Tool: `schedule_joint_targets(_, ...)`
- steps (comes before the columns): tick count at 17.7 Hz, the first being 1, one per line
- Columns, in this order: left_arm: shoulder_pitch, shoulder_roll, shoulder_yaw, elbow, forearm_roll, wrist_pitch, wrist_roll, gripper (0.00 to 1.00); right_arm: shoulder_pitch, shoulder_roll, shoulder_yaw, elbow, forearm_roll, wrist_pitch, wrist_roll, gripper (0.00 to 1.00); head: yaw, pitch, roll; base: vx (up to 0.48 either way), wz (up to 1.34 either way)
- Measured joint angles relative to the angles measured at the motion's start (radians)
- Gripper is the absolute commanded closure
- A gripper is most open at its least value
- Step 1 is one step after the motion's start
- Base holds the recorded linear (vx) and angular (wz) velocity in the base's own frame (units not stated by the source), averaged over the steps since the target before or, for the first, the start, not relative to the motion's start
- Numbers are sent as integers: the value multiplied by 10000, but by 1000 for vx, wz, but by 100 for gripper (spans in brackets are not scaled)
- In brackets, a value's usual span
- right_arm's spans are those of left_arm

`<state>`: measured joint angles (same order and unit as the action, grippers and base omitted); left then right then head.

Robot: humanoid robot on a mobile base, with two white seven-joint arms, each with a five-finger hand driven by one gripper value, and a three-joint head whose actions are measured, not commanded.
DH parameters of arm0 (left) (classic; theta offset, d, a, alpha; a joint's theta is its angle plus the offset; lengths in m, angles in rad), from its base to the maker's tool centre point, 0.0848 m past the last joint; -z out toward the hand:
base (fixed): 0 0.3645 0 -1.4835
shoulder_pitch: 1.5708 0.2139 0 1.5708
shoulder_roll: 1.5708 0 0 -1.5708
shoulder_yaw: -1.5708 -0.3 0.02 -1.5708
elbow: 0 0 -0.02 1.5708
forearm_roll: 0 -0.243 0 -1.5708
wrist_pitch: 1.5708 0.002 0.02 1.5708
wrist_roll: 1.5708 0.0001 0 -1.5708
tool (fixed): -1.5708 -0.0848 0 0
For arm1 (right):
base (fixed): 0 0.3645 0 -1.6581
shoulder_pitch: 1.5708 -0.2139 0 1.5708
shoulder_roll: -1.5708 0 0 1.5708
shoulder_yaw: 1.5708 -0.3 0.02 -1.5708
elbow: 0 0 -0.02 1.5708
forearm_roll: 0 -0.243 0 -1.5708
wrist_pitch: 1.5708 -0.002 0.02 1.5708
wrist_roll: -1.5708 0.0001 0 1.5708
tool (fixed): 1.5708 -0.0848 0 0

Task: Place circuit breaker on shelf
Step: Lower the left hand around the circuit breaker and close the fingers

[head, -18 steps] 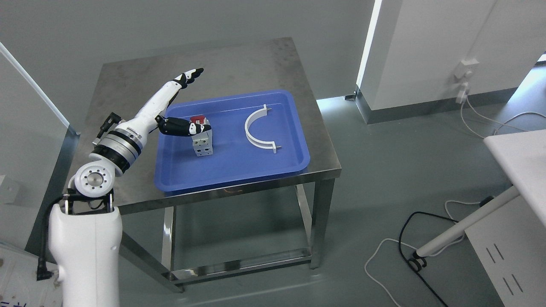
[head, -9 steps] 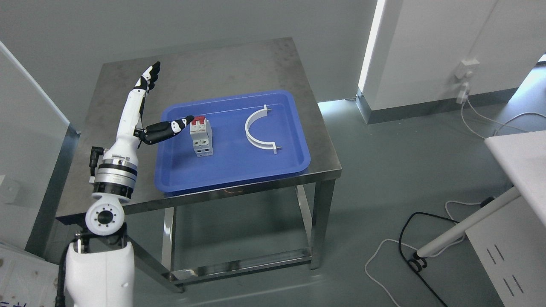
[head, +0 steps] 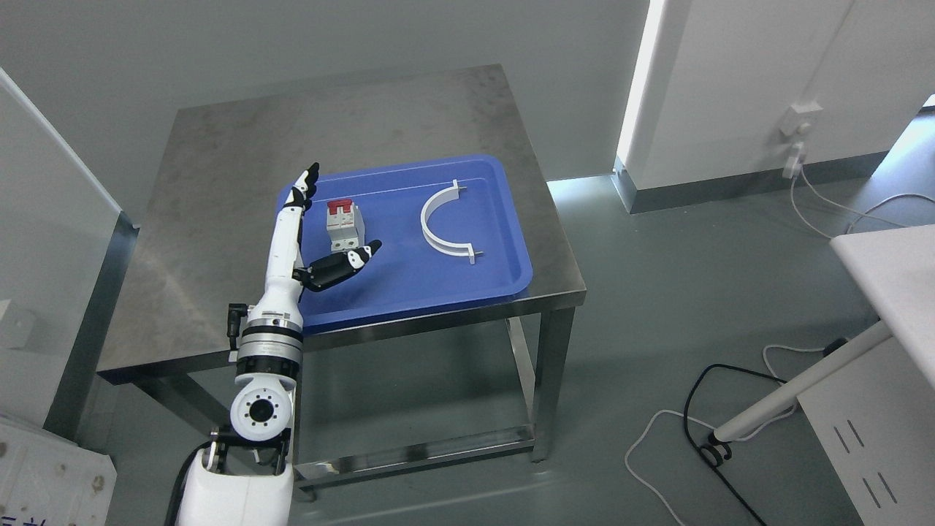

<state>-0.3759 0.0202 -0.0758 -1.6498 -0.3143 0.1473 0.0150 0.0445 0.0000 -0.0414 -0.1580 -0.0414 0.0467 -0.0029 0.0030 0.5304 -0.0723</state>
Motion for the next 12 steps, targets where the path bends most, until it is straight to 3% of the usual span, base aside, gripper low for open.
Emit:
schedule_joint_targets(4, -91, -64, -359, -117, 13, 714, 74, 2, 0, 0, 0, 0, 0, 3, 0, 0, 0, 0, 0, 0, 0)
schedule_joint_targets(12, -649, -137, -360, -140, -95, 1179, 37, 2, 0, 0, 0, 0, 0, 4, 1, 0, 0, 0, 0, 0, 0)
